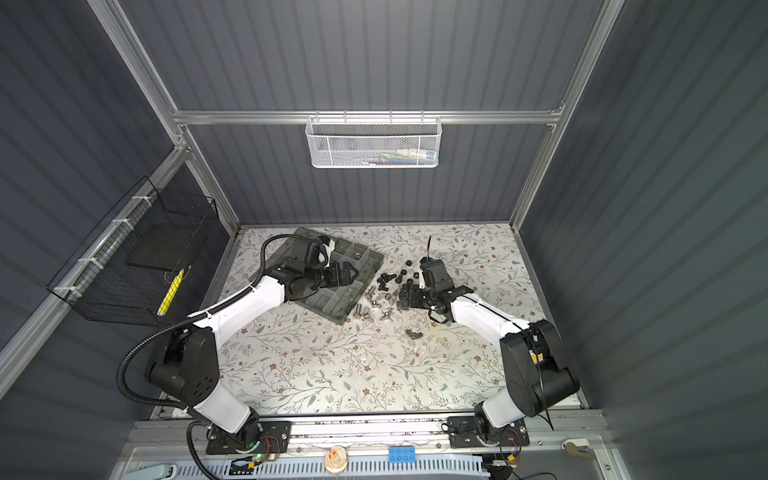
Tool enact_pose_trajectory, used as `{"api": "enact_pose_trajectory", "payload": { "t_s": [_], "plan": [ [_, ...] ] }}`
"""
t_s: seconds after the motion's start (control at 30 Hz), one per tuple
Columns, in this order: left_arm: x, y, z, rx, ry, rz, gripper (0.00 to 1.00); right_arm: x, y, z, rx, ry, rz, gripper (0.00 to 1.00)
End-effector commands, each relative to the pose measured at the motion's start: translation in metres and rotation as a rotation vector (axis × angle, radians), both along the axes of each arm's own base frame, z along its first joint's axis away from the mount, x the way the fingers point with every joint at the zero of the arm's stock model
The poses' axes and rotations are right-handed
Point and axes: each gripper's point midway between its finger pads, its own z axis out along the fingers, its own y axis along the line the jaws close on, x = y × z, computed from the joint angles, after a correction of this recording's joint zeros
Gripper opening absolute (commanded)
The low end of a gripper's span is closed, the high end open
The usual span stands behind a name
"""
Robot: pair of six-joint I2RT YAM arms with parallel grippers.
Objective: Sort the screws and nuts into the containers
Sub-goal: 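Move the right gripper over the silver wing nuts while the left gripper draws back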
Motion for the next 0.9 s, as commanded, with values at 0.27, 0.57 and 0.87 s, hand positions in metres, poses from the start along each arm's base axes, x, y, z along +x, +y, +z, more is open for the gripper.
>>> {"api": "enact_pose_trajectory", "payload": {
  "t_s": [0.27, 0.57, 0.87],
  "plan": [
    [-0.036, -0.003, 0.005, -0.152, 0.02, -0.025, 1.0, 0.016, 0.014, -0.024, -0.114, 0.036, 0.046, 0.66],
    [-0.037, -0.002, 0.002, -0.153, 0.027, -0.021, 1.0, 0.029, 0.021, -0.037, -0.156, 0.067, 0.066, 0.54],
    [-0.04, -0.008, -0.006, -0.172, 0.061, -0.044, 1.0, 0.025, 0.024, -0.056, -0.171, 0.11, 0.085, 0.47]
  ]
}}
